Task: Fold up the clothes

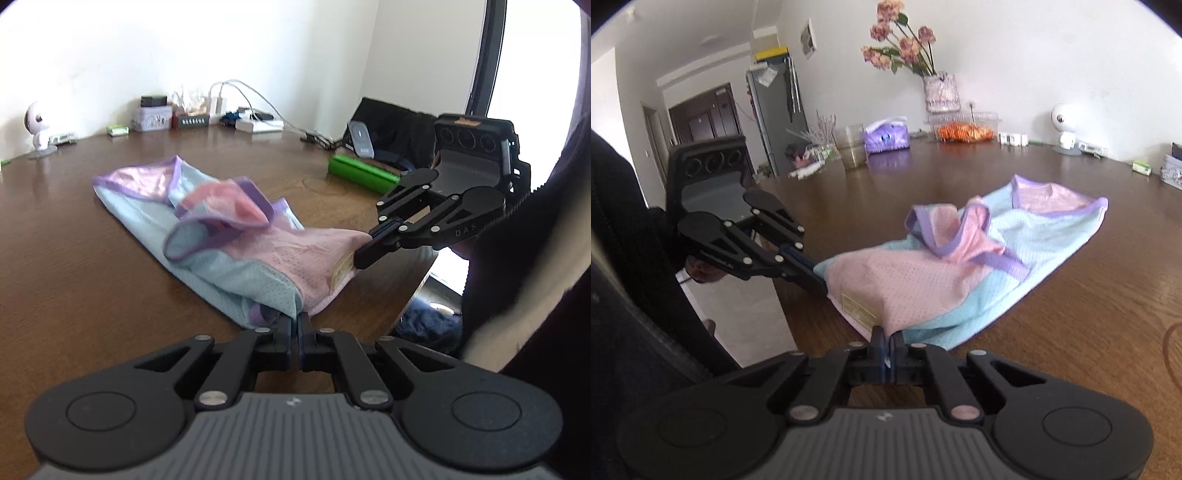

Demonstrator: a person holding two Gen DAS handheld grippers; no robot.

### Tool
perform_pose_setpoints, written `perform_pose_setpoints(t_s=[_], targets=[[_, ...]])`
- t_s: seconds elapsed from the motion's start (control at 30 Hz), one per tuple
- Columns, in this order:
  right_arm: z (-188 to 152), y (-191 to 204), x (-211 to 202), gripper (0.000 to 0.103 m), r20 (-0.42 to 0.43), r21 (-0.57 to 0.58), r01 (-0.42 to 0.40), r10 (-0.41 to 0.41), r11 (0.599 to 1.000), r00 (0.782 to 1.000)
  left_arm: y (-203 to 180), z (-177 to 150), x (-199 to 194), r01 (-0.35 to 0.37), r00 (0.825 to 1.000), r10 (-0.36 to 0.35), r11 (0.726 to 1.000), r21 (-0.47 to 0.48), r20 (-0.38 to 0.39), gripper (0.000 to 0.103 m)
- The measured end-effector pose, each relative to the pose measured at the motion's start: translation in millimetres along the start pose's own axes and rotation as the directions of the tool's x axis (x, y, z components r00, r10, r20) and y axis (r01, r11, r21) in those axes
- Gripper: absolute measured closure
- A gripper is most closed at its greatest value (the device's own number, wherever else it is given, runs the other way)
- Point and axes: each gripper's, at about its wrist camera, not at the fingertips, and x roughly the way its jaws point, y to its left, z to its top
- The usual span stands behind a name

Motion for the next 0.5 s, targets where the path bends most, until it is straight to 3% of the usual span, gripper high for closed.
perform_pose_setpoints(t_s=[0.27,0.5], targets=[[50.0,-38.1,-6.1,0.101,0.158,0.006,0.056,-0.056,0.998,0.986,46.5,63.3,8.7,-0.070,0.996,0.063,0.992,0.101,0.069,0.100],[101.0,-91.8,28.8,0.101,0.139,0.003,0.158,-0.156,0.987,0.978,115.4,114.6,52.0,-0.099,0.995,0.095,0.992,0.082,0.043,0.100]])
